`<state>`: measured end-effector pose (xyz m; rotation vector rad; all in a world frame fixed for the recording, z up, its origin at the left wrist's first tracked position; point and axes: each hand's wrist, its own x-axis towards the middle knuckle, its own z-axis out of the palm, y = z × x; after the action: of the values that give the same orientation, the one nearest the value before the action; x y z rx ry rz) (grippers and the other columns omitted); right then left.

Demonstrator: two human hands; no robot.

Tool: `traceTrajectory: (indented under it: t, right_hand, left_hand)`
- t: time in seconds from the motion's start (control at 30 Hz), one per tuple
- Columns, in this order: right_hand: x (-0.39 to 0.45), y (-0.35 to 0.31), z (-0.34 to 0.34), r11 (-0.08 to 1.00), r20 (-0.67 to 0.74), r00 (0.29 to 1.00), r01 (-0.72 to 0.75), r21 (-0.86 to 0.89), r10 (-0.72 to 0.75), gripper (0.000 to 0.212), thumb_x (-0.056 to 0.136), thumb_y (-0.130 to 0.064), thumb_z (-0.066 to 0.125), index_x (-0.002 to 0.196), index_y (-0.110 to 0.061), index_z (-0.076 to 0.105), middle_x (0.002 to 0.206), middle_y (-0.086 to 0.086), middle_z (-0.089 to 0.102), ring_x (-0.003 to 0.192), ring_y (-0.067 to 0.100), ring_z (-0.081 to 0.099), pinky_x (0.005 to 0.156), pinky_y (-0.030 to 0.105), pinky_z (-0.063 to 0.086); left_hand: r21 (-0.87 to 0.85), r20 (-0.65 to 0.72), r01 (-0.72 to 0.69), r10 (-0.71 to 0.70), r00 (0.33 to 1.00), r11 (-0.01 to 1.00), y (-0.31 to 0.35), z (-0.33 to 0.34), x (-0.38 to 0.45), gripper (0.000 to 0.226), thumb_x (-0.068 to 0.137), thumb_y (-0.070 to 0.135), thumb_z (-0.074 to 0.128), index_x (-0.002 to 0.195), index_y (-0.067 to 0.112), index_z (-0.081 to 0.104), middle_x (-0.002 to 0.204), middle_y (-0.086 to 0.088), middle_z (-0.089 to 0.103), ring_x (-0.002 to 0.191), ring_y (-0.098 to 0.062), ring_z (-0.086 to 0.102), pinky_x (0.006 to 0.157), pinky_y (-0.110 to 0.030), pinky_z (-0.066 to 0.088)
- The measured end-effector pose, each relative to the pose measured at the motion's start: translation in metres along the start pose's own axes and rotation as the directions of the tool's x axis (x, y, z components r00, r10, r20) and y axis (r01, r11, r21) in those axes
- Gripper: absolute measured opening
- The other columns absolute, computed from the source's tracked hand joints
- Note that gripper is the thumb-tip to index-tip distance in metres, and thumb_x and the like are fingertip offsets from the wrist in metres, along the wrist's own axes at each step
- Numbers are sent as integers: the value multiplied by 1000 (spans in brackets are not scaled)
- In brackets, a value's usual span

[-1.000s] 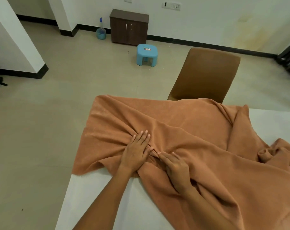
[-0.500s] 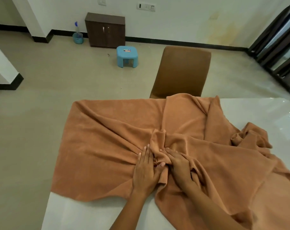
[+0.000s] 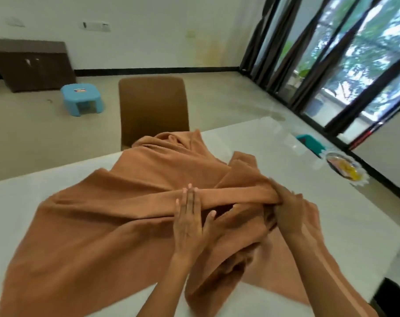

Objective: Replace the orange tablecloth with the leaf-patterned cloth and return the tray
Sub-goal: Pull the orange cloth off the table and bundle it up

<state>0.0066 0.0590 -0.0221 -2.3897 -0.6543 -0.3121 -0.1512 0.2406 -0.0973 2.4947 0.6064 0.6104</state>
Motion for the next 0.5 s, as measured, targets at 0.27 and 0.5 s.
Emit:
traceTrajectory:
  t: [0.27, 0.5]
  right_hand:
    - [-58, 11, 72, 923, 617, 784, 180, -340, 74, 79, 71, -56, -3, 142, -25, -14, 147, -3, -25, 144, 24, -13, 115, 55, -5]
    - [-69, -71, 63, 966, 87, 995, -62, 251, 41, 53, 88, -45, 41, 133, -16, 46, 129, 0, 51, 117, 11, 44, 108, 40, 31]
  left_hand:
    - [182, 148, 62, -90, 985, 981, -24, 17, -24, 71, 99, 53, 10, 142, 3, 37, 148, -17, 35, 136, -30, 35, 112, -38, 18]
    - [237, 58, 293, -314, 948, 926, -85, -19, -64, 72, 99, 52, 11, 137, 0, 44, 145, -19, 39, 135, -30, 38, 111, -41, 18]
